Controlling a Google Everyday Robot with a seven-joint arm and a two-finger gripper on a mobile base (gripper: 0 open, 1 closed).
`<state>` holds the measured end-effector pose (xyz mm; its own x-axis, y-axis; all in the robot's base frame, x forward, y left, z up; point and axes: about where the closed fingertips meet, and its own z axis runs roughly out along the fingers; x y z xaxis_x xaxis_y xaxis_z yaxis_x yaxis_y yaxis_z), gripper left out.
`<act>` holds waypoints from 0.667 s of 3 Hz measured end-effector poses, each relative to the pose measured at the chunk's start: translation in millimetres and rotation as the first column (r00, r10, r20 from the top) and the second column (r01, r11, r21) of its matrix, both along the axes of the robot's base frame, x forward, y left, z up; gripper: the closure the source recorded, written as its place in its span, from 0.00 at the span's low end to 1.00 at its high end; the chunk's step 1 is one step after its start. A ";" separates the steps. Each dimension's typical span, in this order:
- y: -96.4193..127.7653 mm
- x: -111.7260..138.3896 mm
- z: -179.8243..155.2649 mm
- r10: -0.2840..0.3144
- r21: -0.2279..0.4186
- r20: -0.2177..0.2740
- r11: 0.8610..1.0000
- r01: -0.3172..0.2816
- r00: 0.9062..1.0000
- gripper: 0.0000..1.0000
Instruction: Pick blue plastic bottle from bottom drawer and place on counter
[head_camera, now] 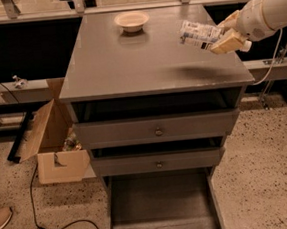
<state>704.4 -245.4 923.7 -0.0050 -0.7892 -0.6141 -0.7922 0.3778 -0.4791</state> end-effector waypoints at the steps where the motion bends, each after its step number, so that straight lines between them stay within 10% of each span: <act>1: 6.0 35.3 -8.0 -0.077 0.005 -0.015 0.997 0.078 0.997 1.00; 2: 20.9 74.2 -35.2 -0.129 -0.001 -0.079 0.992 0.129 0.989 1.00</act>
Offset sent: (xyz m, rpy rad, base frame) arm 0.1095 0.0255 -0.0501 0.0023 0.1274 -0.1793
